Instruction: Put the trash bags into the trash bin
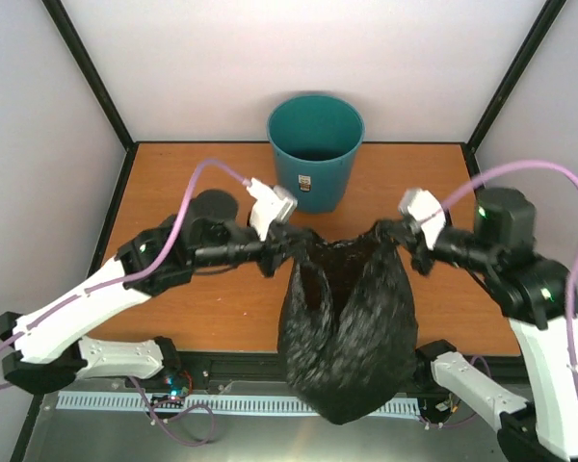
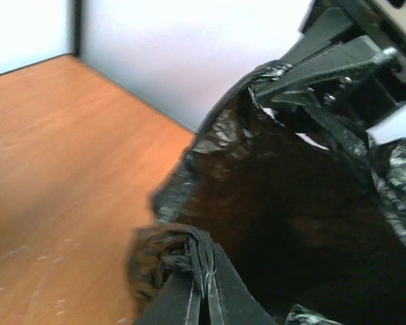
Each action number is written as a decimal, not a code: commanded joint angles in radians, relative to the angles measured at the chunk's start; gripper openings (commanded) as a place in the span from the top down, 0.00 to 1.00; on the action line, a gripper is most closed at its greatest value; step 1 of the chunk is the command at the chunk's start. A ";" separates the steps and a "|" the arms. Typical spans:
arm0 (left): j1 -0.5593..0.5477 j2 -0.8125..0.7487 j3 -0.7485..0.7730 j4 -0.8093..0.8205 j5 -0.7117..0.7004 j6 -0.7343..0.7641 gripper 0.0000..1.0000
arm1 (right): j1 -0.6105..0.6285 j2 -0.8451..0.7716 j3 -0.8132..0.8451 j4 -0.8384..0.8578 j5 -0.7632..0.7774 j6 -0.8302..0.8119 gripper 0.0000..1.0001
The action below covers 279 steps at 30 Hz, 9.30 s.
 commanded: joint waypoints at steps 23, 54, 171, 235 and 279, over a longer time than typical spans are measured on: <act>0.256 0.226 0.700 0.256 0.422 0.109 0.99 | -0.006 0.275 0.688 0.398 0.048 0.058 0.97; -0.162 -0.081 -0.244 0.235 0.280 0.038 0.99 | -0.005 -0.182 -0.210 -0.098 -0.259 -0.175 0.97; 0.436 -0.287 -0.196 0.031 -0.533 0.243 0.99 | 0.307 1.163 0.780 0.423 -0.032 -0.002 0.97; 0.740 -0.304 -0.682 0.197 -0.093 0.094 0.99 | 0.214 1.203 0.861 0.088 0.319 0.018 0.37; 0.740 -0.372 -0.683 0.204 -0.029 0.107 0.99 | 0.195 0.998 0.567 0.042 0.312 0.062 0.92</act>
